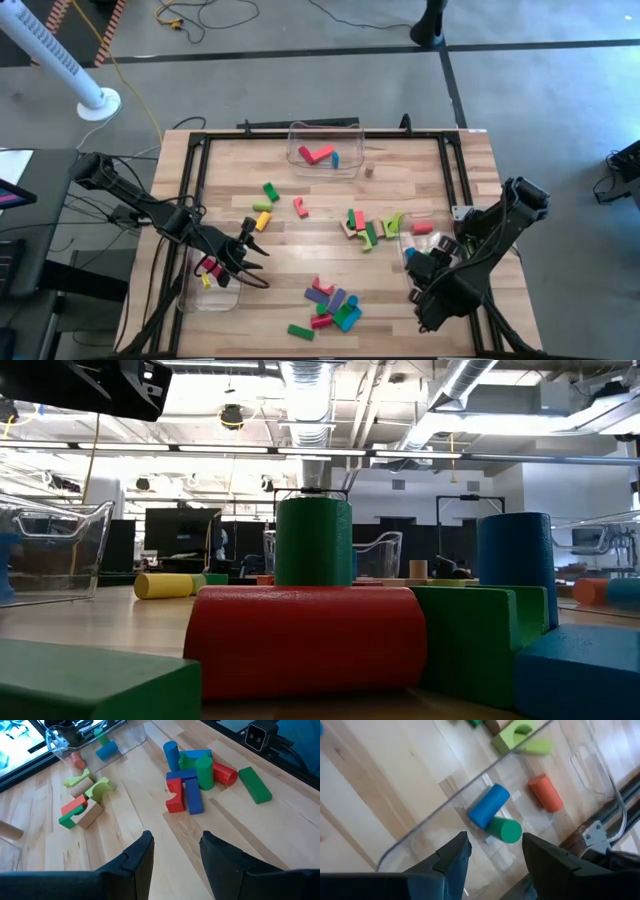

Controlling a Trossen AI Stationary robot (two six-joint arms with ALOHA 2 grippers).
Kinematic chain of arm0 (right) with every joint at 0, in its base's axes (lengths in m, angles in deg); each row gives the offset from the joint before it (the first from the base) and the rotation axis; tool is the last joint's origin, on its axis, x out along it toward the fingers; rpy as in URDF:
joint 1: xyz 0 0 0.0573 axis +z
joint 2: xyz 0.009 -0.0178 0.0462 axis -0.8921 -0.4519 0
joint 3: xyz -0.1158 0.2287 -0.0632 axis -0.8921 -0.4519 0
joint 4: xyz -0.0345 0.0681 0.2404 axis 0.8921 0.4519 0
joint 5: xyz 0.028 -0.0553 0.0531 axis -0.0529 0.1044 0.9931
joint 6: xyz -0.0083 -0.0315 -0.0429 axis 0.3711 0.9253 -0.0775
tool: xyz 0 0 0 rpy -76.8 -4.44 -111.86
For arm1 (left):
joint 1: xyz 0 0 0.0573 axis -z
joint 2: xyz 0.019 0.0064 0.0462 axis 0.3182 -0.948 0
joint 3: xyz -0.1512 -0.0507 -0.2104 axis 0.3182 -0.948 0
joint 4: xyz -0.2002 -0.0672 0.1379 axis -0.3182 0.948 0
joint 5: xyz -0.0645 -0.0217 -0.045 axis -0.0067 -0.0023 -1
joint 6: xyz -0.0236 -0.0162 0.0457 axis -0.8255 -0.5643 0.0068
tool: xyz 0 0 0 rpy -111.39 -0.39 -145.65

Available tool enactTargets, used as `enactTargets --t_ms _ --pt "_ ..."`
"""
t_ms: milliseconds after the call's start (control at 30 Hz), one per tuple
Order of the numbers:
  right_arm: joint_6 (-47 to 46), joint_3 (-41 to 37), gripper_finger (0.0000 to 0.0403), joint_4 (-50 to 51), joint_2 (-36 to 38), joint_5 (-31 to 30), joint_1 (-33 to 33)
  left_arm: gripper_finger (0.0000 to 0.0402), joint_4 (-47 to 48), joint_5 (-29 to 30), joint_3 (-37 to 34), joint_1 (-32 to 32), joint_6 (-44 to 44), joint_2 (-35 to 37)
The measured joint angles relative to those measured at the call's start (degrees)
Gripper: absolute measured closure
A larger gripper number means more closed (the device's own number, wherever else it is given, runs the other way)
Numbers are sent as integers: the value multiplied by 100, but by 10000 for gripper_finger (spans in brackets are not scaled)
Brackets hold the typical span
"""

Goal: Sort blocks by size
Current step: Put the red arc block into the left transparent bin

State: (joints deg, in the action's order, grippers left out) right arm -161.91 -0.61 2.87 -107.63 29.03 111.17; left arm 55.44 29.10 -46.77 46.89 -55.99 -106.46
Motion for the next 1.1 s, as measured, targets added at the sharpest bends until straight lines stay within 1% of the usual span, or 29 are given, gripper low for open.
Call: enactTargets --t_ms 100,300,700,867,1100 --pt "113 117 186 0 3 -181 -19 249 1 0 0 0 1 0" --pt "461 292 186 -100 4 -731 -58 249 2 0 0 0 0 0" --pt "1735 325 186 -1177 7 -1626 -56 249 4 0 0 0 -4 0" --pt "2286 325 186 -1686 7 -1816 -93 249 -41 0 0 0 4 0" --pt "3265 325 186 -2666 7 -1820 -95 249 -66 0 0 0 9 0"
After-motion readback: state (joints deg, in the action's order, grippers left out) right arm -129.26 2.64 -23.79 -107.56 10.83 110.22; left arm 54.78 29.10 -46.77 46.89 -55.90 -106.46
